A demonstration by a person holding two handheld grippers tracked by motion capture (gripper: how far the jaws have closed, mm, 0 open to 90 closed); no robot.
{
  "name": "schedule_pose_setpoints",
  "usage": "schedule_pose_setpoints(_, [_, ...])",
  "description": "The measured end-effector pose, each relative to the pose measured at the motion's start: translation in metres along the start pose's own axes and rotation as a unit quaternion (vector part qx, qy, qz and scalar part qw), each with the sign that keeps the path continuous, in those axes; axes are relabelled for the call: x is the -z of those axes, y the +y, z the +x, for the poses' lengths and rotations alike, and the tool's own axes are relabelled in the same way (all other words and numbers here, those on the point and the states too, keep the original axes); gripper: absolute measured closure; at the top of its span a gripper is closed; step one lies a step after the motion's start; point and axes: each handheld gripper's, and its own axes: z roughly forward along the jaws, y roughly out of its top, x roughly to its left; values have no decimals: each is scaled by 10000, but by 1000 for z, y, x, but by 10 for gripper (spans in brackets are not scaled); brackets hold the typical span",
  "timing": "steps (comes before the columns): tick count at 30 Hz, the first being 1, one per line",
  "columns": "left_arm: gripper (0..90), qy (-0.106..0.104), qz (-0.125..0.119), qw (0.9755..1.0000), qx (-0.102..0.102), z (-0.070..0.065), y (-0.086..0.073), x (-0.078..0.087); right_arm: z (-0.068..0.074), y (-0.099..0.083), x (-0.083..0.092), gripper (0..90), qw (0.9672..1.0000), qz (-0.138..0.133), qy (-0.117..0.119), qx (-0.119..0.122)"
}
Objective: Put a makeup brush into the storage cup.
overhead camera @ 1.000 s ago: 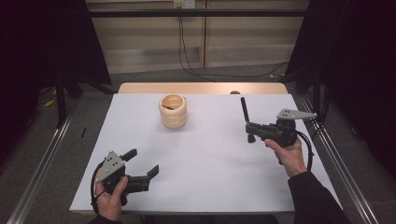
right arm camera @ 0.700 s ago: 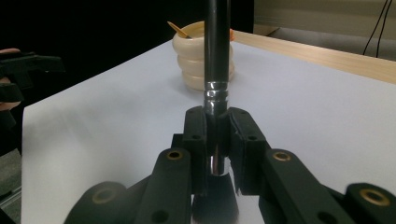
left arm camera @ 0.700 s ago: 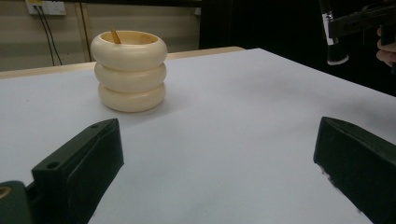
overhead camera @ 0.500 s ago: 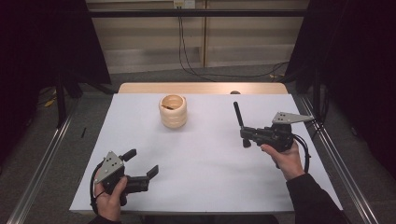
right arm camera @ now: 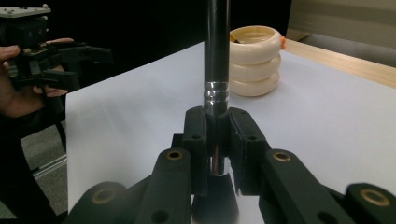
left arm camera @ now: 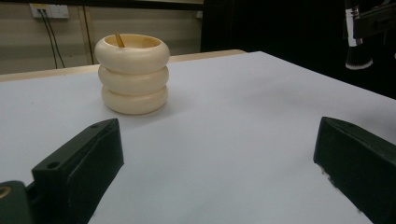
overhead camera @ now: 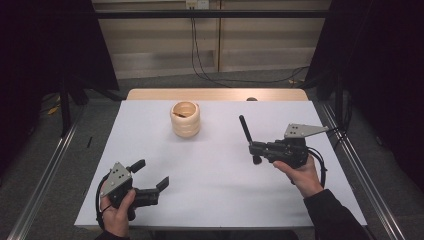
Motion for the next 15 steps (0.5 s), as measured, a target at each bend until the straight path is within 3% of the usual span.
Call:
schedule_pose_setpoints(10, [14, -13, 3, 10000, 5, -1, 0, -1, 18, 3, -10, 780, 9994, 117, 269, 201])
schedule_pose_setpoints(15, [14, 15, 9, 10000, -35, 1, 0, 0, 19, 4, -15, 780, 9989, 217, 338, 236])
